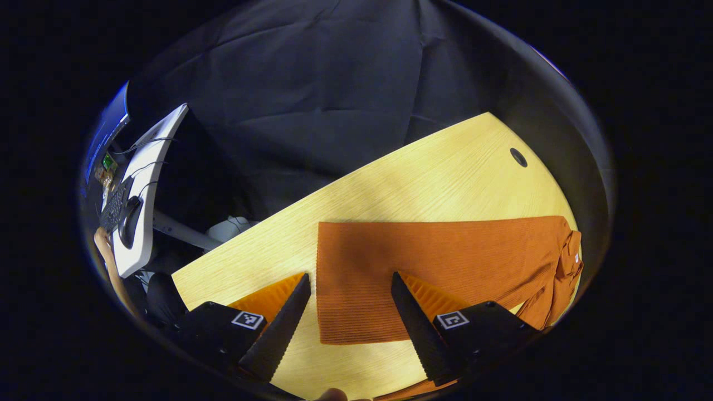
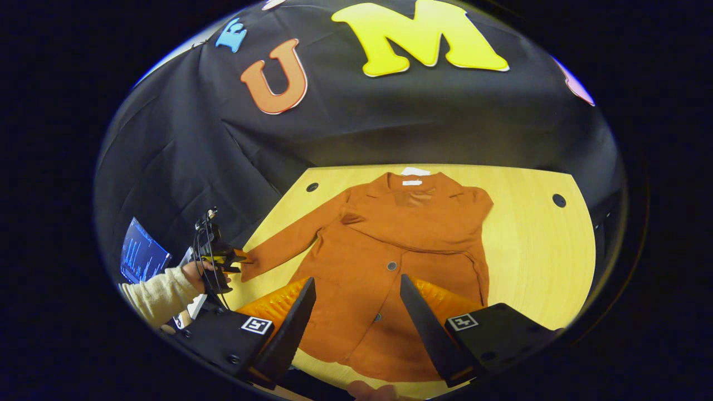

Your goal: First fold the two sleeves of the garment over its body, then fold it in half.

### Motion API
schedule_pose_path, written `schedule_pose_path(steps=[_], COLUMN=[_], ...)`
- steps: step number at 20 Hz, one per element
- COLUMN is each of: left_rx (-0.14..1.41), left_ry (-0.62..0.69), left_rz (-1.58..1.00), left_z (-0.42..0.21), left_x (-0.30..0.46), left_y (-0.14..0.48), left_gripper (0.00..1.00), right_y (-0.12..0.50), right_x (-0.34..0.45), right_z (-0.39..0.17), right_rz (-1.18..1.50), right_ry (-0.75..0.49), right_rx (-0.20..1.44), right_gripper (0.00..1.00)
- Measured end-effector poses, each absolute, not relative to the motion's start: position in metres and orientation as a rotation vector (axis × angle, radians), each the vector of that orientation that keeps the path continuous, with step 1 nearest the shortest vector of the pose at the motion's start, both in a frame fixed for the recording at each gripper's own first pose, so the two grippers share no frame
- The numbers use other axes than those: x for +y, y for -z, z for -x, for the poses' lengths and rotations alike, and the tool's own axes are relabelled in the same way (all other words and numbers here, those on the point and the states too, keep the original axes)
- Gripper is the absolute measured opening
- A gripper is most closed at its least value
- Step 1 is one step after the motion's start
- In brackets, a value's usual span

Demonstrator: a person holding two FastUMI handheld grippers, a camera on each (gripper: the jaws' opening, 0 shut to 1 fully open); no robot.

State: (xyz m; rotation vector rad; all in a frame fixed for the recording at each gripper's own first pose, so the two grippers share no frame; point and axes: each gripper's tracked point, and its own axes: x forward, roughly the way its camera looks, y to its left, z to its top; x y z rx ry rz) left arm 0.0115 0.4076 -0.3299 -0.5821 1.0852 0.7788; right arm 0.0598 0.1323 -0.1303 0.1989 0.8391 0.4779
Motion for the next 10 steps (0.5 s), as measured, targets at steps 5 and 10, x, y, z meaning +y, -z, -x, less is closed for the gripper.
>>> schedule_pose_path(steps=[5,10], left_rx=[1.290,1.357], left_ry=[-0.692,-0.670], left_rz=[0.643,0.656], left_z=[-0.014,-0.011], left_x=[0.406,0.408], left_y=[0.329,0.330], left_gripper=[0.95,0.85], right_y=[0.138,0.140], right_x=[0.107,0.086], right_z=[-0.054,-0.040], right_rz=[-0.246,-0.282], right_ry=[-0.414,-0.373], right_rx=[0.863,0.864], right_gripper=[0.98,0.98])
